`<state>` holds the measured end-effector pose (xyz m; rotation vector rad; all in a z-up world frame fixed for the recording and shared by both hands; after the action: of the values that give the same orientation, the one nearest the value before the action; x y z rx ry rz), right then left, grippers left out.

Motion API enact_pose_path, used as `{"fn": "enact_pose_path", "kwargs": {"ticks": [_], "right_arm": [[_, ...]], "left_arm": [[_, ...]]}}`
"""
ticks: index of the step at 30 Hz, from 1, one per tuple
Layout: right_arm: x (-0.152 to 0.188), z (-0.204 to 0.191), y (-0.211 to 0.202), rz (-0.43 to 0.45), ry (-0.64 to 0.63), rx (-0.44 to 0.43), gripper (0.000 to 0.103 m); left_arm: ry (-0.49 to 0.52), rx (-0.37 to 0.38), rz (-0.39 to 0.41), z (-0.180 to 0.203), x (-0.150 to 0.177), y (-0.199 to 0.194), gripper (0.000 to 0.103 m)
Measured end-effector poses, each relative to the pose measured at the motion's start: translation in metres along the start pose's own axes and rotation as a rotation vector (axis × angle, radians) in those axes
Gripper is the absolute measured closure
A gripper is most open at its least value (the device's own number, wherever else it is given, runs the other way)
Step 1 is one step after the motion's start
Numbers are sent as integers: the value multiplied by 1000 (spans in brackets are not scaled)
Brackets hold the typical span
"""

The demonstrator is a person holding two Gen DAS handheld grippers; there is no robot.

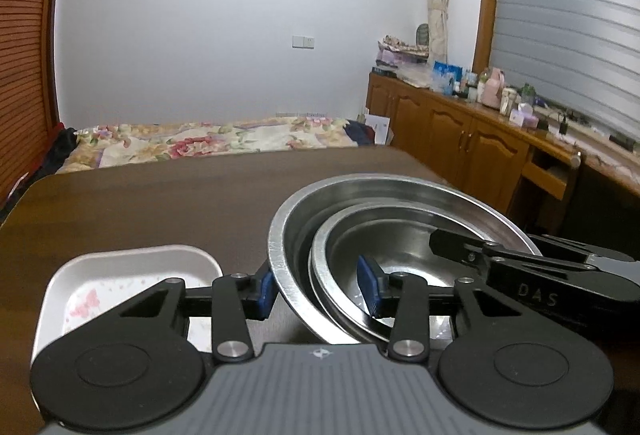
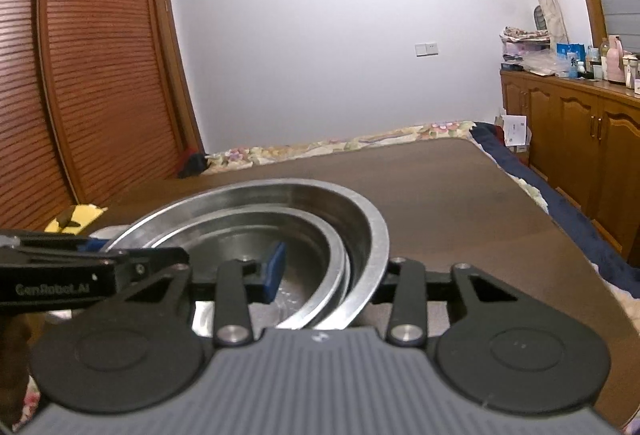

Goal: Organize plates and bowls

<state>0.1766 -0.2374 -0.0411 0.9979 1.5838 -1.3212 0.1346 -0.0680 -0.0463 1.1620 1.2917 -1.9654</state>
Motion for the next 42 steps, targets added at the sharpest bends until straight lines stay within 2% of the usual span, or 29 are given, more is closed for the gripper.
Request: {"fn": "enact_pose_path", "kwargs": {"ticks": [8,15,27,42], "right_arm": [[-30,0,-6,45,13,-32,62],[-46,-7,-8,35,3,-63,62],[-57,-28,-5,27,-22,-113,62],[-56,-77,8,-10,-71,-202,62]], "left_arm": [[21,6,40,4,-30,-19,59],[-3,-5,59,-2,-43,-35,59],[-41,-39,69,-25,-47,-57,59],[-104,-120,62,-83,-36,-74,59]]}}
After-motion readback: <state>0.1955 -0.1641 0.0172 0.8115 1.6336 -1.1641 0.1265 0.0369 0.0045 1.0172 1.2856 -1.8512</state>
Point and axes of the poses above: each gripper's, at about its wrist camera, not at the fingertips, and y roughly the way its jaws point, z to its right, x to its underside, the point moved 4 cm from there along y, roughly the way its jaws point, and after that the axes turned 6 degrees about -y, right-handed, at the moved point
